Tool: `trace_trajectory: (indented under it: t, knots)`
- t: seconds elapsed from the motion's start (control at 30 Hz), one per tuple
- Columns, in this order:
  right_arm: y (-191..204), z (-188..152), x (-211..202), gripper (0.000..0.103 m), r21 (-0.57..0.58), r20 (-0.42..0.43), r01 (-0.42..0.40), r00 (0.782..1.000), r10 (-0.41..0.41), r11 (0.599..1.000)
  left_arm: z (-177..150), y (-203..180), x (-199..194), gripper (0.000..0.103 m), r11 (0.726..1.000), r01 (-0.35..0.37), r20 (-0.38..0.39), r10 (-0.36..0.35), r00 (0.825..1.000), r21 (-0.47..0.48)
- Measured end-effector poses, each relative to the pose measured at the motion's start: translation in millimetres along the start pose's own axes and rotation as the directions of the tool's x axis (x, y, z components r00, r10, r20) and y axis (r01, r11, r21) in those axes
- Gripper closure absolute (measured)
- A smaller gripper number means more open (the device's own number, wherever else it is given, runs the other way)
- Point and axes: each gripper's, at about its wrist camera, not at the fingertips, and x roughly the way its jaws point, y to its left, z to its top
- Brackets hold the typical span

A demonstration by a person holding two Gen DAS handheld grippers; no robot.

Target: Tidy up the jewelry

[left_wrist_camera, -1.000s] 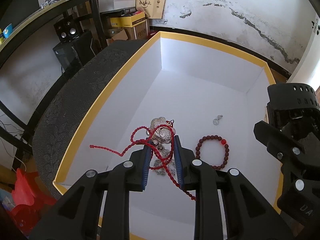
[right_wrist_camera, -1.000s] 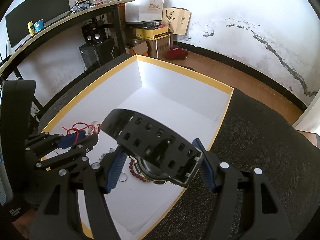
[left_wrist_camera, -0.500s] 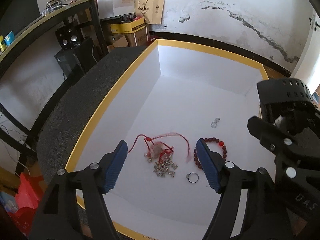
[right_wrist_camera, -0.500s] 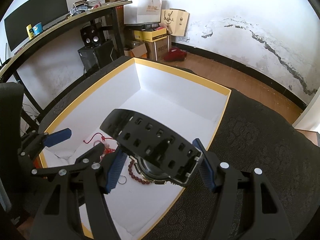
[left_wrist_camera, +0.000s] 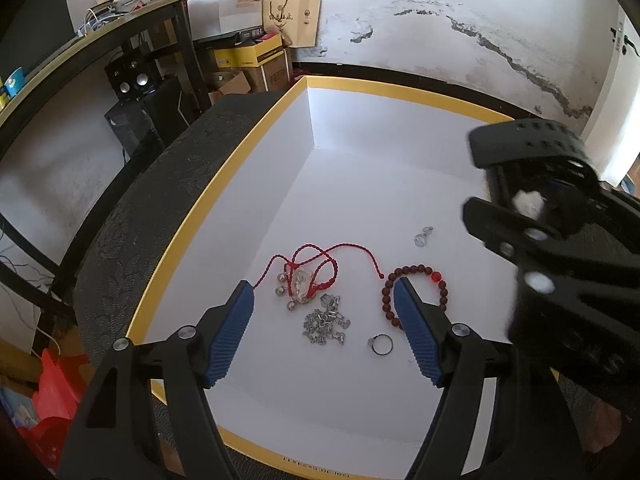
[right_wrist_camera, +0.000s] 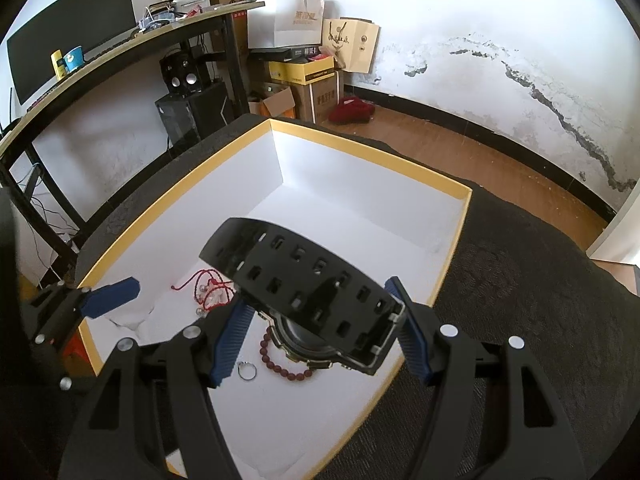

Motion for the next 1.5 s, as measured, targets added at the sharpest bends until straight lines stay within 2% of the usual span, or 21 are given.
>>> trace_trajectory:
  t: [0.3, 0.93, 0.97, 1.03, 1.07, 1.1, 1.13, 1.4, 1.5]
  knots:
    - [-1.2, -2.6, 23.8, 0.038, -0.012, -0.056, 0.02, 0.998, -0.021, 1.0, -1.4, -1.2, 0.8, 0.032, 1.0, 0.009, -0.007, -0.008, 1.0, 0.018]
    - [5.8, 1.2, 31.7, 0.037, -0.054, -0.051, 0.018, 0.998, -0.021, 0.998, -3.8, -4.7, -0.9, 0.032, 1.0, 0.017, -0.012, -0.016, 1.0, 0.022]
    - [5.7, 1.4, 31.9, 0.036, -0.053, -0.049, 0.018, 0.999, -0.02, 0.998, -3.8, -5.0, -1.5, 0.032, 1.0, 0.018, -0.011, -0.018, 1.0, 0.021]
    - [5.8, 2.3, 28.4, 0.019, -0.042, -0.024, 0.013, 1.0, -0.014, 0.999, -3.2, -4.8, -3.3, 0.031, 1.0, 0.017, -0.006, -0.017, 1.0, 0.017]
    - [6.3, 2.8, 26.1, 0.017, -0.041, -0.013, 0.007, 1.0, -0.007, 0.999, -2.9, -4.7, -4.4, 0.028, 1.0, 0.019, -0.004, -0.019, 1.0, 0.014]
    - [6.6, 4.4, 23.0, 0.009, -0.043, 0.003, -0.002, 1.0, 0.002, 0.999, -2.4, -4.0, -4.8, 0.025, 1.0, 0.017, -0.002, -0.017, 1.0, 0.013]
    - [6.7, 6.0, 19.7, 0.006, -0.042, 0.017, -0.01, 1.0, 0.011, 0.999, -2.0, -4.1, -6.4, 0.024, 1.0, 0.014, 0.005, -0.014, 1.0, 0.01]
    - [3.2, 9.7, 4.1, 0.006, -0.034, 0.043, 0.003, 0.999, -0.002, 0.999, 0.6, -6.2, -15.0, 0.011, 1.0, 0.021, 0.03, -0.021, 0.999, -0.003]
    - [-3.8, 7.6, -5.6, 0.006, -0.019, 0.055, 0.009, 0.998, -0.007, 1.0, 1.5, -9.7, -19.1, 0.011, 1.0, 0.025, 0.038, -0.025, 0.999, -0.008]
